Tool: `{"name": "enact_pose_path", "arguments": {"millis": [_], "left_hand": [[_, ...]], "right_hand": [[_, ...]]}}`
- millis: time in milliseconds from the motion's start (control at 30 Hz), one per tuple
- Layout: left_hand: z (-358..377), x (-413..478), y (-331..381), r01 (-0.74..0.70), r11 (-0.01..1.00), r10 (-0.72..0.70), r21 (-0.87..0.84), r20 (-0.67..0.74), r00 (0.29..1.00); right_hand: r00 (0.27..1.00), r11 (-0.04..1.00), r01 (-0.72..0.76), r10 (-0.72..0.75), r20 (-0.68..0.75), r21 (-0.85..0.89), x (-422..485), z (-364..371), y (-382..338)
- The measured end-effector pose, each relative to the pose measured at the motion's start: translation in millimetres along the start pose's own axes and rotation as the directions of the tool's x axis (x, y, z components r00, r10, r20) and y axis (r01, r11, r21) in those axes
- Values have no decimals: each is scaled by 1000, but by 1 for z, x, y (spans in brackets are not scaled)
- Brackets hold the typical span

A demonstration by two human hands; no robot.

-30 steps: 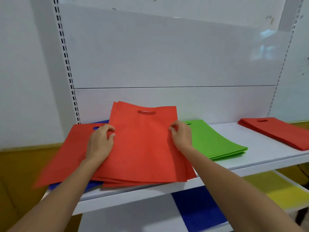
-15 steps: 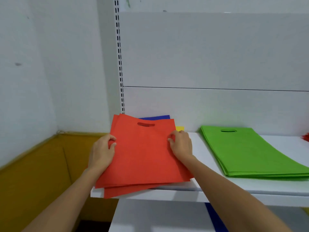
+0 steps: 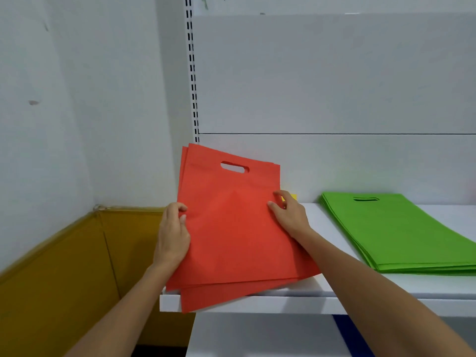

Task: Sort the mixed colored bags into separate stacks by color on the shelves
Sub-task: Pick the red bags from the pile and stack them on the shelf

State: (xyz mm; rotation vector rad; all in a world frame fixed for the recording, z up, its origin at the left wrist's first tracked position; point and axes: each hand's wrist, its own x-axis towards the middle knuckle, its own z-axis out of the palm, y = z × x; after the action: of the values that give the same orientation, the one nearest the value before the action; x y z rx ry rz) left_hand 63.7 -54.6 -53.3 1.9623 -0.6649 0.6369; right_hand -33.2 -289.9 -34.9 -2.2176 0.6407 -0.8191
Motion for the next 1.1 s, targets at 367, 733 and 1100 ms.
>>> {"name": "enact_pose_path", "arguments": {"millis": [367, 733, 1100], "left_hand": [[-3, 9, -1, -101, 991, 80, 87, 218, 973], [77, -12, 133, -217, 972, 233, -94, 204, 951], [236, -141, 368, -302, 844, 460, -444, 308, 833]], "right_hand": [[973, 956, 190, -214, -87, -225, 2, -18, -4], [944, 964, 10, -97, -317, -266, -33, -174, 57], [806, 862, -272, -40, -591, -428, -149, -443, 195]]}}
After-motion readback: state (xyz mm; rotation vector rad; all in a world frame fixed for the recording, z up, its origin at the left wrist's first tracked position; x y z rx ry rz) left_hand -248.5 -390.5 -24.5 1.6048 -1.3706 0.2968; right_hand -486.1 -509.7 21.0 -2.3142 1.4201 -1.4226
